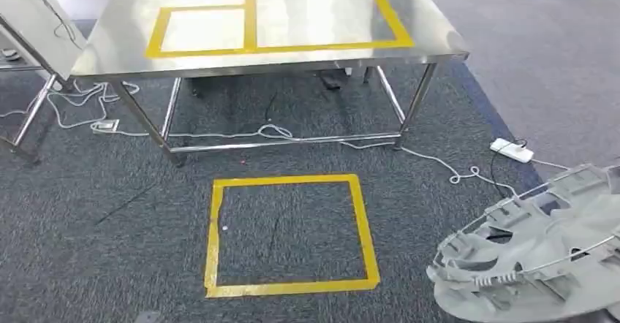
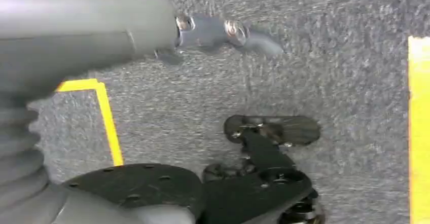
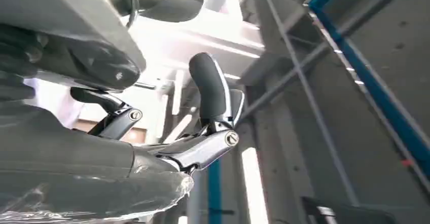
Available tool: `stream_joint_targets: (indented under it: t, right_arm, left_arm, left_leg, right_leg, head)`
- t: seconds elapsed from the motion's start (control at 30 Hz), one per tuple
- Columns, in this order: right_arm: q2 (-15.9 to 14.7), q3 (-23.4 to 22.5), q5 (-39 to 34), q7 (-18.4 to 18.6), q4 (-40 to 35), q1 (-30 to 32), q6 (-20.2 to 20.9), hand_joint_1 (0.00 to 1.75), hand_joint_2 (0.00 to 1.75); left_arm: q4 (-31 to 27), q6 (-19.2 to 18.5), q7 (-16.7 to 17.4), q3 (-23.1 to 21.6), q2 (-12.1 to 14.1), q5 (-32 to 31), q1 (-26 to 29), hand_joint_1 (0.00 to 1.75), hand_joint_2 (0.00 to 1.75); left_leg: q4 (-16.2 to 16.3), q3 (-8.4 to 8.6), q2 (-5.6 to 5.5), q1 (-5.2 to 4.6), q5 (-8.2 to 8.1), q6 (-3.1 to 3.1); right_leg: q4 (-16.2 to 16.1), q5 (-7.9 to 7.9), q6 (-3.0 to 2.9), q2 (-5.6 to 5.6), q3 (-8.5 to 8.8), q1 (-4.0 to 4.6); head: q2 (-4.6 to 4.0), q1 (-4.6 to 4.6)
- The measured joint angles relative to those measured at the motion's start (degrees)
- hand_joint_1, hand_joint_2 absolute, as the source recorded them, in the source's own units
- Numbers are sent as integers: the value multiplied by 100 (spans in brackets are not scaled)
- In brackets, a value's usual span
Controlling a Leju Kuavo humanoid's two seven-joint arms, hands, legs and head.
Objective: Take the parts from the cabinet and place them on the table.
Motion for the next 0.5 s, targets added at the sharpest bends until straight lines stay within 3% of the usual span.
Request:
stream_joint_targets:
  t: [0.07,0.1,0.13,0.17,0.23,0.27,0.3,0.33,0.43,0.47,0.5]
  right_arm:
    - [-68,-2,-74,-20,42,37,-59,175,175]
    - [-96,-2,-109,-24,59,47,-96,175,175]
    - [-133,-2,-127,-33,78,51,-137,175,175]
    - [-155,-2,-144,-33,87,52,-162,175,175]
    - [-207,0,-181,-33,111,59,-223,175,175]
    - [-229,0,-203,-35,127,70,-249,175,175]
    - [-247,4,-212,-35,146,81,-278,175,175]
    - [-264,2,-218,-37,155,105,-295,175,175]
    - [-280,0,-210,-44,170,104,-306,175,175]
    - [-293,-4,-210,-46,170,101,-310,175,175]
    - [-301,-4,-212,-50,173,102,-330,175,175]
  left_arm:
    - [7,-11,0,0,-2,0,5,0,175]
    - [9,-13,4,0,-2,-2,22,0,175]
    - [11,-13,4,0,-2,-2,32,0,175]
    - [20,-13,2,0,-4,-2,35,0,175]
    - [31,-11,-19,0,-2,-2,32,0,175]
    - [31,-9,-26,2,7,-2,23,0,175]
    - [31,2,-35,0,18,0,15,0,175]
    - [31,2,-37,0,22,0,14,0,175]
    - [31,7,-39,0,57,0,8,0,175]
    - [35,7,-39,0,50,0,0,0,175]
    - [39,7,-39,0,48,0,-13,0,175]
  left_leg:
    - [2,78,-18,-3,-96,9]
    - [2,138,-25,-3,-143,7]
    - [3,217,-35,-2,-200,3]
    - [3,298,-48,1,-260,-10]
    - [3,479,-69,11,-397,-64]
    - [56,542,-75,-21,-473,-106]
    - [28,536,-88,-26,-503,-123]
    - [1,542,-78,-32,-559,-146]
    - [65,578,-72,-31,-591,-214]
    - [296,466,-46,-28,-622,-261]
    - [702,207,-43,-12,-731,-300]
  right_leg:
    - [728,-419,35,0,-572,3]
    - [775,-471,48,0,-697,2]
    - [621,-383,56,0,-717,1]
    - [306,-150,64,0,-652,-2]
    - [-650,625,84,1,-378,-18]
    - [-913,867,45,-17,-342,-9]
    - [-879,677,-91,-15,-334,-4]
    - [-876,796,-113,-5,-294,4]
    - [-897,750,-212,2,-228,-35]
    - [-914,719,-235,-4,-183,-39]
    - [-926,689,-256,-15,-142,-42]
  head:
    - [0,9]
    - [0,15]
    - [0,9]
    - [0,20]
    - [0,24]
    - [0,28]
    - [-2,29]
    - [0,9]
    - [0,9]
    - [0,-7]
    - [-2,-33]
